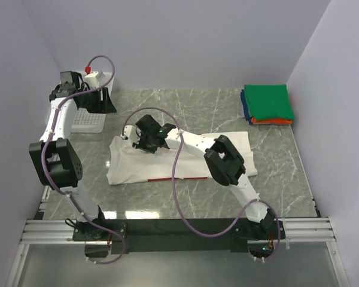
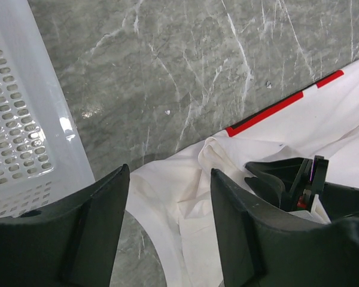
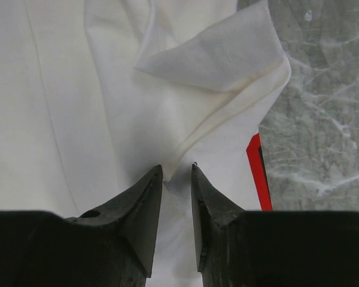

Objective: Fold and stack the t-shirts
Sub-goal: Fold the tshirt

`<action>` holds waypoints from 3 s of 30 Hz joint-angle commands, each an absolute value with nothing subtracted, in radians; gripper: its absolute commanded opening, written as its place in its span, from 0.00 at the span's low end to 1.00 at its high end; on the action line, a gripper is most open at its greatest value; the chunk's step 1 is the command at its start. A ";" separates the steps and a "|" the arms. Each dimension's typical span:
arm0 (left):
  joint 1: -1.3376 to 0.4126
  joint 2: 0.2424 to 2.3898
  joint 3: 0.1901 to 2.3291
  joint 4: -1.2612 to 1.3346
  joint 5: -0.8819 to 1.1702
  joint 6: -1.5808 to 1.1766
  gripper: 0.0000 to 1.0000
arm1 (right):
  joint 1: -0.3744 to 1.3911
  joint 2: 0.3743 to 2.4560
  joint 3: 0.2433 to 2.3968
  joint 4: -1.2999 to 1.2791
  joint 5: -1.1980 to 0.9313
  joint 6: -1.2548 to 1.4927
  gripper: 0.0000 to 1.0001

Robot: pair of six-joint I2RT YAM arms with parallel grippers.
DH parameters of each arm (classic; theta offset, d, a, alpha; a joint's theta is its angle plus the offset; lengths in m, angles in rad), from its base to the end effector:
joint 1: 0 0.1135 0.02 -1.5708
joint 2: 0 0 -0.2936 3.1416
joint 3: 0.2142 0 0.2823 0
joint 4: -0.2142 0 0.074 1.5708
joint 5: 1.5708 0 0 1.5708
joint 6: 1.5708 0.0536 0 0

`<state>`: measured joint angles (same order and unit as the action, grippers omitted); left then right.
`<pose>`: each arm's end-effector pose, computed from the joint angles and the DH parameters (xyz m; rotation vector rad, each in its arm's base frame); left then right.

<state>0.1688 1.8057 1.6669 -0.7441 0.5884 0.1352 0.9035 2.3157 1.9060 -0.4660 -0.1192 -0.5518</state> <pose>0.4438 0.0455 0.3287 0.2130 2.3262 -0.5696 0.3523 0.4575 0.1768 -1.6764 1.8022 0.3005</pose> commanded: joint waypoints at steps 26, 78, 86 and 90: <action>0.048 1.907 1.741 -0.781 0.537 0.196 0.52 | 0.726 2.301 2.026 -0.399 -0.064 -0.512 0.00; -0.121 2.313 1.871 -0.695 0.285 0.268 0.22 | 0.707 2.313 1.910 -0.365 -0.087 -0.528 0.00; -0.098 2.205 1.830 -0.684 0.347 0.278 0.01 | 0.700 2.273 1.881 -0.365 -0.107 -0.523 0.00; -0.071 2.093 1.737 -0.655 0.408 0.304 0.01 | 0.693 2.218 1.847 -0.364 -0.129 -0.518 0.00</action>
